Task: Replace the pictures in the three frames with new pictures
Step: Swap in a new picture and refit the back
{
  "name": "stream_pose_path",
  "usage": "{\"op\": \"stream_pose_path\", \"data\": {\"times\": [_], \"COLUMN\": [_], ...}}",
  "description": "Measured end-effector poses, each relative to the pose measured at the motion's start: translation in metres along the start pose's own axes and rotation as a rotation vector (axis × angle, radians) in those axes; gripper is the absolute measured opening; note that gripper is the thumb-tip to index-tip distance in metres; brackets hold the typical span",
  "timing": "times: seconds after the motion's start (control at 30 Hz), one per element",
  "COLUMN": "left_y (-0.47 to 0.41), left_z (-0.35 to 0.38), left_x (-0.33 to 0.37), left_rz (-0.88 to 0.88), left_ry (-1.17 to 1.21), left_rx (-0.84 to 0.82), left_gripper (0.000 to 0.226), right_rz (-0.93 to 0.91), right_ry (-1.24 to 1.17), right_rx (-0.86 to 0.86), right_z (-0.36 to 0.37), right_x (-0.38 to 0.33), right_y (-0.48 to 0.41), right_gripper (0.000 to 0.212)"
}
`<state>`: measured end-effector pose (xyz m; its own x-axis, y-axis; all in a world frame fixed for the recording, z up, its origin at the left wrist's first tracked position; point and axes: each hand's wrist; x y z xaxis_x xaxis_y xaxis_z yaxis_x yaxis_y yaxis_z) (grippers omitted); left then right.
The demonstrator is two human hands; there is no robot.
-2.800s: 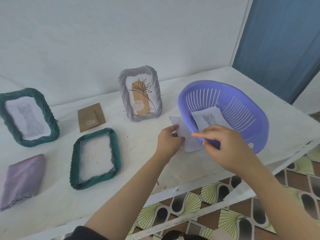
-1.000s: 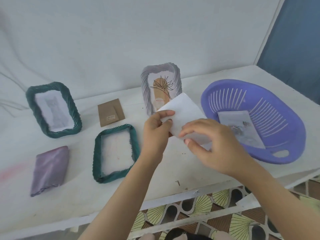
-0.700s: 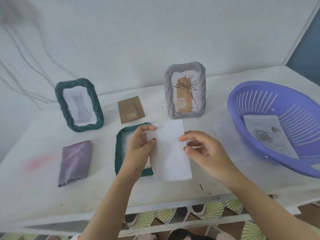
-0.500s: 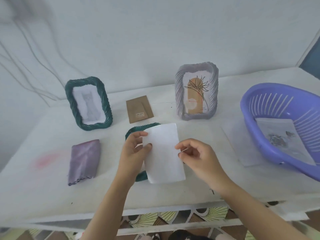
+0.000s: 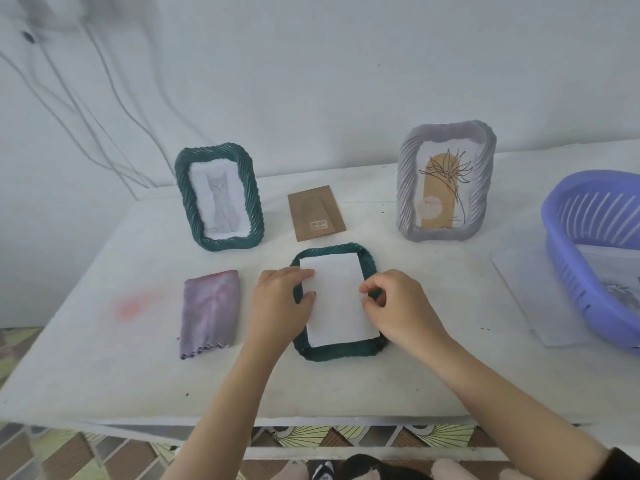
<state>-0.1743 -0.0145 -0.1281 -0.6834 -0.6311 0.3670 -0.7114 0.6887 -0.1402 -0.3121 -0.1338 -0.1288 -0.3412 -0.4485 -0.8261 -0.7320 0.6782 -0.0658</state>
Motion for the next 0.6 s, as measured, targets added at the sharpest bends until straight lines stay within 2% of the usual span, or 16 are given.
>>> {"op": "stream_pose_path", "data": {"times": [0.1,0.23,0.4,0.6], "left_y": [0.001,0.008,0.014,0.015], "left_z": [0.006,0.007,0.007,0.005], "left_x": [-0.007,-0.012,-0.013,-0.012], "left_rz": [0.032,0.057,0.037,0.033], "left_ry": [-0.102,-0.009,0.048,0.093], "left_rx": [-0.007,0.040,-0.029,-0.022], "left_gripper": [0.034,0.035,0.036,0.035], "right_rz": [-0.006,-0.021,-0.001,-0.012], "right_ry": [0.071,0.121,0.066,0.018], "right_rx": [-0.017,-0.016,0.003,0.022], "right_z": [0.002,0.005,0.007,0.008], "right_x": [-0.003,-0.003,-0.004,-0.002], "right_y": [0.001,0.001,0.001,0.001], "right_gripper": [0.024,0.030,0.030,0.027]}}
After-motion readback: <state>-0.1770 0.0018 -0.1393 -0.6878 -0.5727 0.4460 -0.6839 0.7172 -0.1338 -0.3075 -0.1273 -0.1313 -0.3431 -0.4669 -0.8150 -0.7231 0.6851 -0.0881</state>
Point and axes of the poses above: each hand's wrist, its own y-axis away from the middle knuckle, its own z-axis out of the palm, x = y × z, and after that the axes turned 10 degrees about -y, right-handed
